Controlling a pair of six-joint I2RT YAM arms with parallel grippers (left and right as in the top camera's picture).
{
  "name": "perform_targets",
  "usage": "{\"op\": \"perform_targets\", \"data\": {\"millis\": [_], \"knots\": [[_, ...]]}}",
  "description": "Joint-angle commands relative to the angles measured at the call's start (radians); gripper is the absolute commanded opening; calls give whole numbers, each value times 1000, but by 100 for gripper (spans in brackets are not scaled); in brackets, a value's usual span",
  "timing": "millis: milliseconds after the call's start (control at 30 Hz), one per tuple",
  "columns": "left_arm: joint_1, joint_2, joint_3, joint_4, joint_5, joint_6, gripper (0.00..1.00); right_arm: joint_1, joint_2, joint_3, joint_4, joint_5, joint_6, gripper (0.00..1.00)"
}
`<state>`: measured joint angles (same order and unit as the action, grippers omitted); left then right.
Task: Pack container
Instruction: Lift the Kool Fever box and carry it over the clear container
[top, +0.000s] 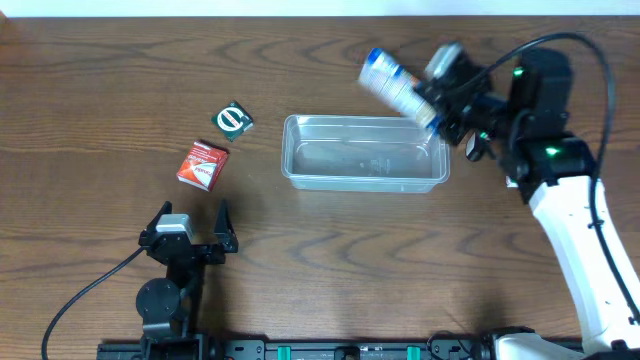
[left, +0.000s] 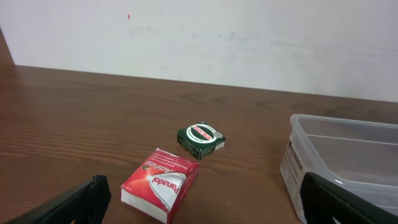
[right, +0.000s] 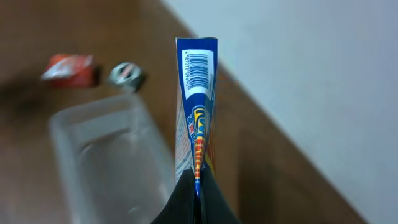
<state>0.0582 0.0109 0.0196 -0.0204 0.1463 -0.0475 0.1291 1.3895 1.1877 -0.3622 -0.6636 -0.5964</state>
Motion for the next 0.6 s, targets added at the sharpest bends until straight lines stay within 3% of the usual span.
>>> {"op": "perform_targets", "data": {"millis": [0,200,567], "knots": [[5,-5,-16,-35,7,10,98,35,-15,10,-43,-14,-135,1],[5,-5,-16,-35,7,10,98,47,-13,9,-108,-14,-237,1],[5,-5,-16,-35,7,10,98,47,59,8,-143,-14,-243,1]]}}
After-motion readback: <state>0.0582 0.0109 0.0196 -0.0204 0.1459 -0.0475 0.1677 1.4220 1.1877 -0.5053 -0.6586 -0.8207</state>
